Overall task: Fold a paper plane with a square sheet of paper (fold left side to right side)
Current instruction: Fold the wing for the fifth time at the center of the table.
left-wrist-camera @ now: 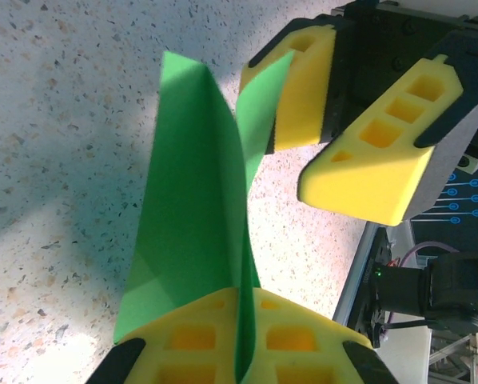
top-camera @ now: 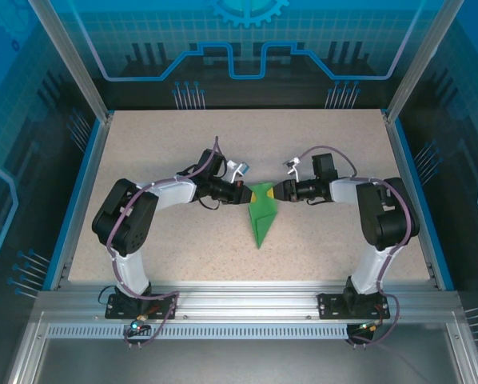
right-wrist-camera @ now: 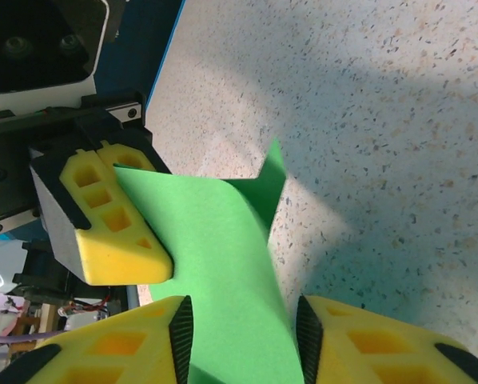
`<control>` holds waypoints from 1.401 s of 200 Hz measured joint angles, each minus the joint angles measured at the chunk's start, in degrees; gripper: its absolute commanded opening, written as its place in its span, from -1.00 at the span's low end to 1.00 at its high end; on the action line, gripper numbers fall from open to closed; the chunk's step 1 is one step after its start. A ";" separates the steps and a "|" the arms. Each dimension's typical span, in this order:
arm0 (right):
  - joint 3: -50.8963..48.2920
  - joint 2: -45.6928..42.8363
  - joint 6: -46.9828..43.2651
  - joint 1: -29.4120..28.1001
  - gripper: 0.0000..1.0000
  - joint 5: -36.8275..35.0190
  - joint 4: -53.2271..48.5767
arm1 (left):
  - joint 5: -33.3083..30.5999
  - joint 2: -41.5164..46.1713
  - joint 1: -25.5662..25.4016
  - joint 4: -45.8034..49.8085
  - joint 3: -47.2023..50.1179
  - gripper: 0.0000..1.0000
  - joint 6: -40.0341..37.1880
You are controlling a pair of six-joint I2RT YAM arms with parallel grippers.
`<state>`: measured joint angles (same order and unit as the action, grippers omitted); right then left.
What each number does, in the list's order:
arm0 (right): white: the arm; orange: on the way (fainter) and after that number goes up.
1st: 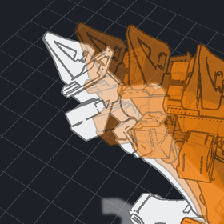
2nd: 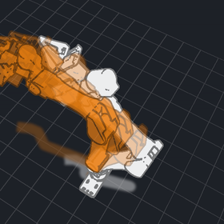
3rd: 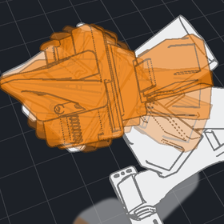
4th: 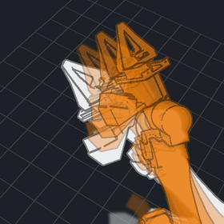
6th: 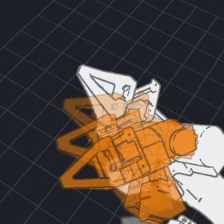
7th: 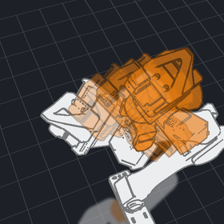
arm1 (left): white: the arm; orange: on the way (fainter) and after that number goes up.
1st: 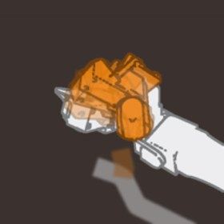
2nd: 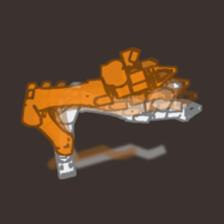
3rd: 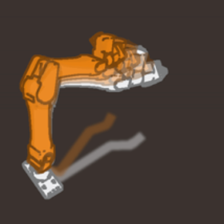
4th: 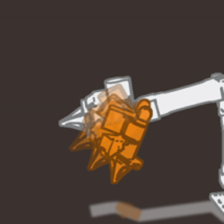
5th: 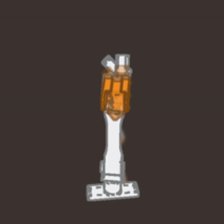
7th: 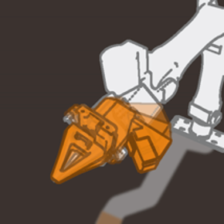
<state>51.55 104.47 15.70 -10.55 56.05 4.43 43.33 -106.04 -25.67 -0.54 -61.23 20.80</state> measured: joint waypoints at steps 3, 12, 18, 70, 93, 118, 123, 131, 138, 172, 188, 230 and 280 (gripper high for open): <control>0.09 -0.13 -0.42 0.00 -0.31 0.00 -0.35 | 0.00 0.00 0.00 0.02 0.00 -0.93 0.00; 0.33 -0.37 -0.98 0.00 -0.38 -0.07 -1.22 | 0.00 -0.07 0.00 0.02 0.00 -0.93 -0.02; 0.50 -0.48 -1.36 0.00 -0.42 -0.07 -1.62 | 0.00 -0.11 0.00 0.04 0.00 -0.92 -0.02; 1.60 -0.70 -2.80 0.00 -0.85 -1.88 -6.43 | -1.31 -0.52 0.00 1.55 -0.28 0.02 -1.70; 2.49 -0.76 -1.68 -0.02 -0.90 -3.58 -9.18 | -3.74 -0.46 0.00 2.91 -0.76 0.23 -2.16; 3.10 -0.76 1.36 -0.42 -0.94 -6.12 -12.17 | -8.31 1.16 0.00 4.57 -0.87 0.30 -3.13; 3.28 -0.76 2.14 -0.61 -0.94 -6.58 -12.79 | -9.35 1.81 0.00 5.01 -0.87 0.30 -3.23; 3.50 -0.76 3.58 -0.94 -0.95 -7.37 -13.53 | -11.19 3.15 -0.13 5.86 -0.87 0.30 -3.67; 3.76 -0.76 4.79 -1.20 -0.96 -8.04 -14.34 | -13.05 4.70 -0.31 6.78 -0.87 0.30 -4.50; 6.71 -0.31 11.06 -2.05 -0.97 -10.40 -17.16 | -22.34 11.04 -4.92 12.81 -2.25 0.30 -9.33; 8.72 0.59 13.64 -2.19 -0.98 -11.26 -17.59 | -26.86 12.35 -9.11 15.89 -3.23 0.33 -11.65; 13.11 3.19 18.32 -2.34 -1.00 -13.33 -19.15 | -36.76 11.65 -20.28 23.41 -5.49 0.38 -15.02; 14.47 4.87 21.05 -2.62 -1.00 -14.21 -20.70 | -43.63 4.66 -24.90 25.83 -9.03 0.42 -15.21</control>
<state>66.02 109.34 36.75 -13.17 41.85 -16.27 -0.30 -101.38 -50.57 25.30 -70.26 5.58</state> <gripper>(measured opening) 0.045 0.709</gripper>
